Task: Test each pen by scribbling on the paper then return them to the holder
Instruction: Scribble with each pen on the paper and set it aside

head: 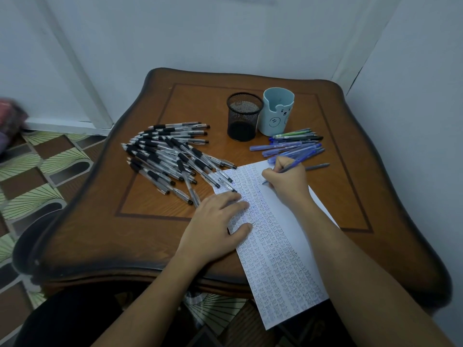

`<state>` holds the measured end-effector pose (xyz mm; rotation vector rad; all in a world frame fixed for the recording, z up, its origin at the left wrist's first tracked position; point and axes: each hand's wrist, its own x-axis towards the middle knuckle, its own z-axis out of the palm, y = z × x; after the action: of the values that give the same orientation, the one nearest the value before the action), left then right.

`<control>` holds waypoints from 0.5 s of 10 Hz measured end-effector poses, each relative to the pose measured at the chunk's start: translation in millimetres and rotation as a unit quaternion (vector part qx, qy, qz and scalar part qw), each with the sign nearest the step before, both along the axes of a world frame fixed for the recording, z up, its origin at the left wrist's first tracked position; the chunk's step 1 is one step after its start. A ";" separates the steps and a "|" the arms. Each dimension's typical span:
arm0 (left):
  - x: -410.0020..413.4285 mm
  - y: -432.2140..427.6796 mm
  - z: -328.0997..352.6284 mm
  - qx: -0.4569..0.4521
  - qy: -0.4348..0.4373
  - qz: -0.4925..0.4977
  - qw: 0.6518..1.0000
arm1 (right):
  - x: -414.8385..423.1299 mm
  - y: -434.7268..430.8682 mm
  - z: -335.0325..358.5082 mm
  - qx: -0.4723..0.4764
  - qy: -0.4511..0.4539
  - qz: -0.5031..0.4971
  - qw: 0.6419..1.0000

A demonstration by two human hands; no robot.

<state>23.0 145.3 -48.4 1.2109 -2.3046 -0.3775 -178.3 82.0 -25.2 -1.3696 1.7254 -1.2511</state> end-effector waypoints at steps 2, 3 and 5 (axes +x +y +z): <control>-0.7 -0.8 -0.5 -0.003 0.002 -0.001 1.000 | 0.3 1.1 1.0 -0.012 0.001 0.005 1.000; -0.3 -0.6 -0.4 -0.001 0.003 -0.001 1.000 | 0.9 1.0 1.0 -0.013 0.002 0.003 1.000; -0.3 -1.2 -1.4 -0.003 0.003 -0.001 1.000 | 0.2 0.1 0.0 -0.005 -0.006 0.010 1.000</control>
<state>22.7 144.1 -49.8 1.2035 -2.2993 -0.3732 -178.1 82.0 -25.2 -1.3790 1.6949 -1.2554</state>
